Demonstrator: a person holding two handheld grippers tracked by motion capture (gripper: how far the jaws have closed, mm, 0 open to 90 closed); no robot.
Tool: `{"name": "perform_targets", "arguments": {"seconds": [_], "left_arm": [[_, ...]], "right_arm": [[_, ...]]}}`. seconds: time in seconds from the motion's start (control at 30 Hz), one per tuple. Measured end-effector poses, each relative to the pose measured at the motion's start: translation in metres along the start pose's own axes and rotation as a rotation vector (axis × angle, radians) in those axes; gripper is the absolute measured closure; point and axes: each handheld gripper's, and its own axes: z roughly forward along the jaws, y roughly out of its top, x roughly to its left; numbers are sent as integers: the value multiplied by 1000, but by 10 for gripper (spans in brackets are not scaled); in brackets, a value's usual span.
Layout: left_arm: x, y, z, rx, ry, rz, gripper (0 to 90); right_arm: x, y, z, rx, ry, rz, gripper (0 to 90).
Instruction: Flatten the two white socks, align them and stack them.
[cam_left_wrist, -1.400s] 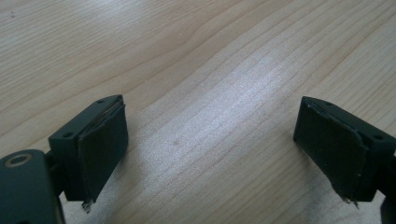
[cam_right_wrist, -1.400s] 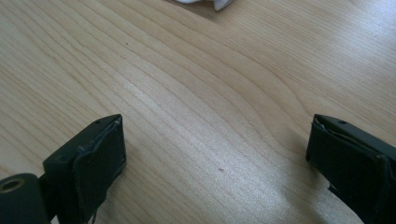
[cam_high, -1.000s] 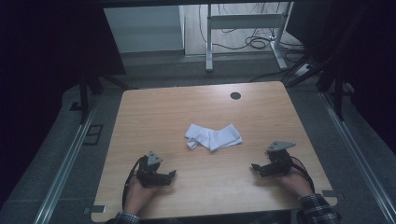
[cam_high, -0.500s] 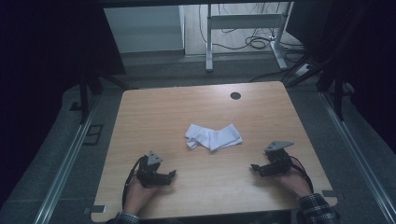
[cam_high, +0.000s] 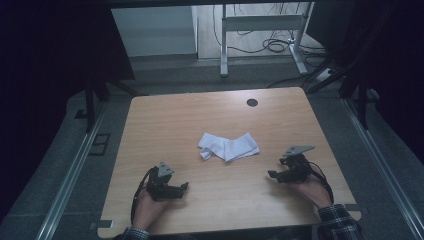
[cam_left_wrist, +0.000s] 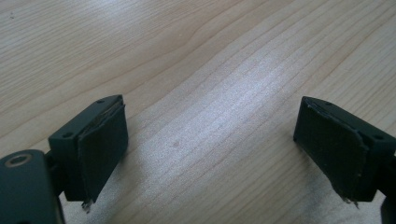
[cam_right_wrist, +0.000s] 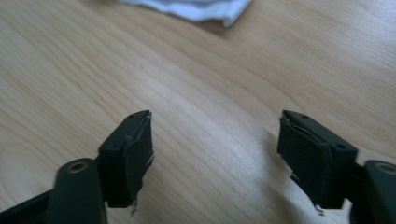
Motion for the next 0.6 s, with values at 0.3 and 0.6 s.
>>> {"name": "perform_targets", "arguments": {"seconds": [0.3, 0.6], "left_arm": [[0, 0, 0, -2, 1, -2, 101], [0, 0, 0, -2, 1, -2, 101]], "right_arm": [[-1, 21, 2, -12, -26, 3, 432], [-2, 54, 11, -17, -13, -4, 544]]}}
